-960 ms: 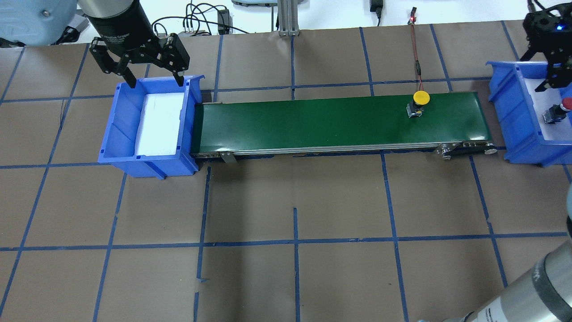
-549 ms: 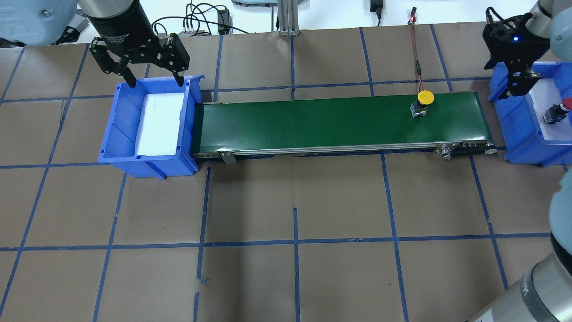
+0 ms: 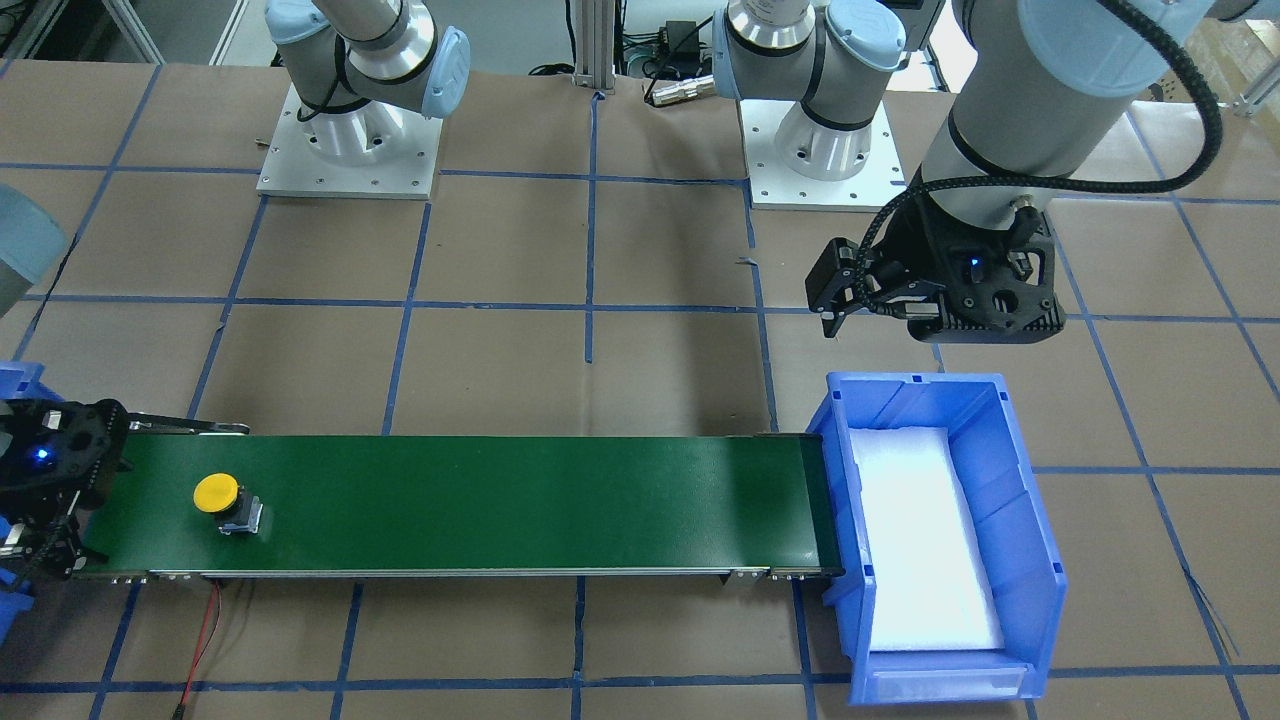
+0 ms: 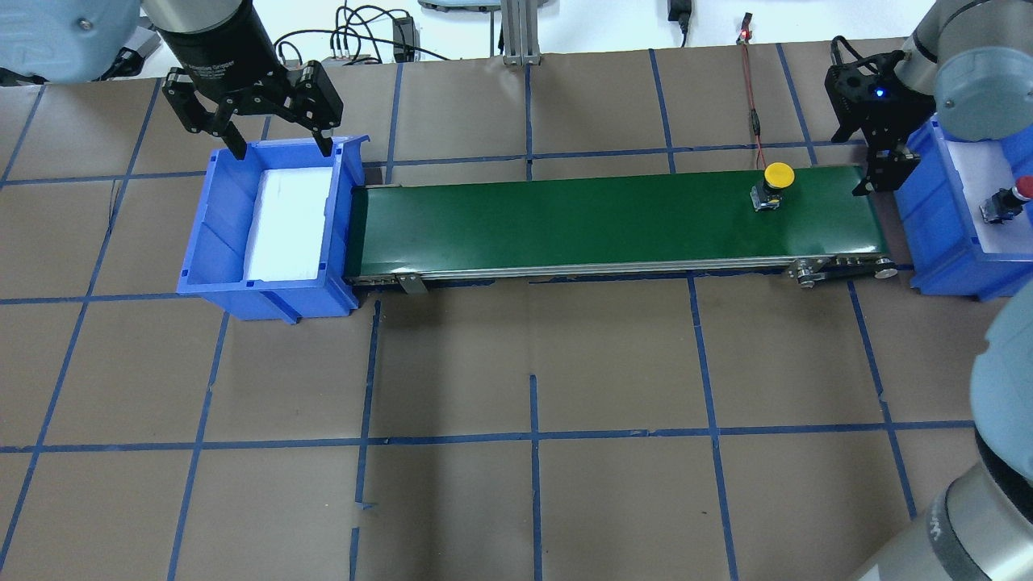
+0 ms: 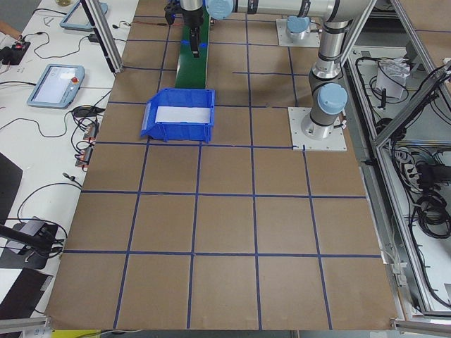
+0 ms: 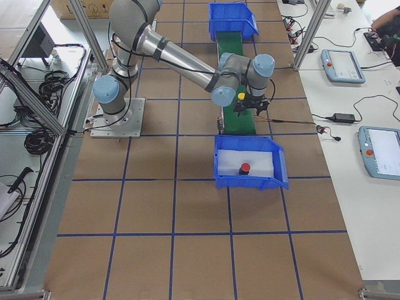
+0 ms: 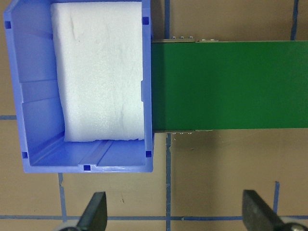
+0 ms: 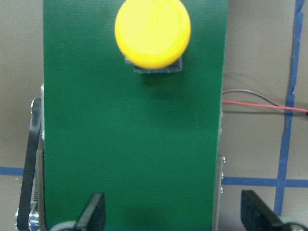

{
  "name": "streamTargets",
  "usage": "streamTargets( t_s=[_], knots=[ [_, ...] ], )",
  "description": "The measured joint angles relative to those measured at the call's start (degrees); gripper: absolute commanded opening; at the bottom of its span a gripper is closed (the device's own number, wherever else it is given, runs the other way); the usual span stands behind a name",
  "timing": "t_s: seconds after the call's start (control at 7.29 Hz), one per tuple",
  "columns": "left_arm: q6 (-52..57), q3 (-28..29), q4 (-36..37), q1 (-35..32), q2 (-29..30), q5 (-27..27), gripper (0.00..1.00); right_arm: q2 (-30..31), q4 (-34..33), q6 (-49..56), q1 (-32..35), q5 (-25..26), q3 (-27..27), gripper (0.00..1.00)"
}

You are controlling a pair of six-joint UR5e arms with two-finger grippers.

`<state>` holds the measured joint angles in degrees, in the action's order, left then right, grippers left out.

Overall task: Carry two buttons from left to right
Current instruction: 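Release the red button and return the right gripper to the belt, then grasp the yellow button on the belt with the right gripper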

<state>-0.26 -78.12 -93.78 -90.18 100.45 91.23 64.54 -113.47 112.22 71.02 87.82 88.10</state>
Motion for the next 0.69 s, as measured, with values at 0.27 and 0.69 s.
streamTargets(
  t_s=[0.27,0.69],
  knots=[
    [0.0,0.0,0.0,0.0,0.01,0.0,1.0,0.28,-0.47,-2.31,2.86,0.28,0.48,1.0],
    [0.0,0.02,0.0,0.0,0.01,0.0,1.0,0.53,-1.89,-3.3,4.08,0.8,1.98,1.0]
  ],
)
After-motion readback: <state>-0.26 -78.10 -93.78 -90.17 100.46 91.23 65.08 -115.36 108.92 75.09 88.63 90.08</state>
